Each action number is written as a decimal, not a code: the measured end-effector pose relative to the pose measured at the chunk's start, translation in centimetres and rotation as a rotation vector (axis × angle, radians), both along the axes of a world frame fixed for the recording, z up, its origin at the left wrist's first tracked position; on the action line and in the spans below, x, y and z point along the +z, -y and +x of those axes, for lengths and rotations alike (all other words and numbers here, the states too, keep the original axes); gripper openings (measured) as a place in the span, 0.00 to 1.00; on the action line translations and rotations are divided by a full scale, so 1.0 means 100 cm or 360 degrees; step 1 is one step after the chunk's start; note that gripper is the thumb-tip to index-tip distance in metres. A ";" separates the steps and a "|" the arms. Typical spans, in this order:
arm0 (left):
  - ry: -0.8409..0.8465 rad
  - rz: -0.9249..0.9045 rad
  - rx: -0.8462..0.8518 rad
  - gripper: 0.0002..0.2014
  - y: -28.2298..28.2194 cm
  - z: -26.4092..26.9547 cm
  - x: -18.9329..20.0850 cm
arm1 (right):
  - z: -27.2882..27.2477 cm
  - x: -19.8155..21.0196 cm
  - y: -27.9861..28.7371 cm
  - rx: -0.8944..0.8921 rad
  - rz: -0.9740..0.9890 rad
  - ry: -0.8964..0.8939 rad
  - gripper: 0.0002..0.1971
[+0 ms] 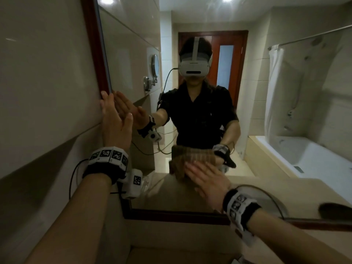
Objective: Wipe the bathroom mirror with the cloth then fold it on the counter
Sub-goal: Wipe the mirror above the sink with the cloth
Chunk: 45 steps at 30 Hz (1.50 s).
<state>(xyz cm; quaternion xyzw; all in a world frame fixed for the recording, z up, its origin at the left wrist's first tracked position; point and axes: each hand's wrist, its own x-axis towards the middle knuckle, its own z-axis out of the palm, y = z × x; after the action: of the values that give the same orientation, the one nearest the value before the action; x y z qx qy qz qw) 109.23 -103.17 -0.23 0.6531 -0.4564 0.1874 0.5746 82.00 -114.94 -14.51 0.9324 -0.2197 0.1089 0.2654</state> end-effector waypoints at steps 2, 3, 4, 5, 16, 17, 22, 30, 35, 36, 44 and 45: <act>0.0016 -0.0047 0.0125 0.35 0.006 -0.012 0.002 | -0.001 0.059 0.008 -0.0034 -0.0117 0.0329 0.35; 0.0063 -0.0071 0.0149 0.34 0.009 -0.021 0.002 | -0.002 0.089 0.013 -0.0075 -0.0136 0.0501 0.34; 0.0141 -0.0079 0.0137 0.33 0.011 -0.034 0.000 | -0.005 0.115 0.018 -0.0107 -0.0110 0.0651 0.34; 0.0259 -0.0070 0.0117 0.32 0.012 -0.046 -0.001 | -0.005 0.135 0.020 -0.0114 -0.0077 0.0755 0.34; 0.0838 0.0601 0.0042 0.36 0.053 -0.114 -0.057 | -0.076 -0.038 0.018 -0.0184 0.0164 0.0025 0.34; 0.0857 0.0619 0.0056 0.35 0.053 -0.114 -0.057 | -0.084 -0.039 0.022 -0.0195 0.0176 -0.0007 0.33; 0.0871 0.0629 0.0075 0.36 0.053 -0.115 -0.055 | -0.084 0.047 0.040 -0.0253 0.0098 0.0563 0.29; 0.0994 0.0402 -0.0165 0.27 0.036 -0.135 -0.071 | -0.041 0.119 0.023 -0.0115 0.0168 0.1026 0.33; 0.1058 0.0277 -0.0545 0.27 0.024 -0.150 -0.113 | -0.023 0.025 0.014 0.0019 0.0113 0.0090 0.39; 0.1025 0.0341 -0.0562 0.28 0.026 -0.147 -0.112 | -0.020 0.019 0.013 0.0016 0.0108 0.0045 0.40; 0.1007 0.0708 0.0048 0.33 0.047 -0.102 -0.048 | 0.020 0.106 0.019 0.0110 -0.0229 0.0324 0.40; 0.1007 0.0688 0.0122 0.32 0.047 -0.096 -0.034 | 0.028 0.122 0.019 0.0101 -0.0271 0.0335 0.39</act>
<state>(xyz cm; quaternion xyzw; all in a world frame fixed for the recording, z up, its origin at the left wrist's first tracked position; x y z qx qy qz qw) 99.61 -107.91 -3.68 0.6855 -0.6154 0.3004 0.2471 84.84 -116.80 -2.34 0.8965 -0.2065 0.2326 0.3155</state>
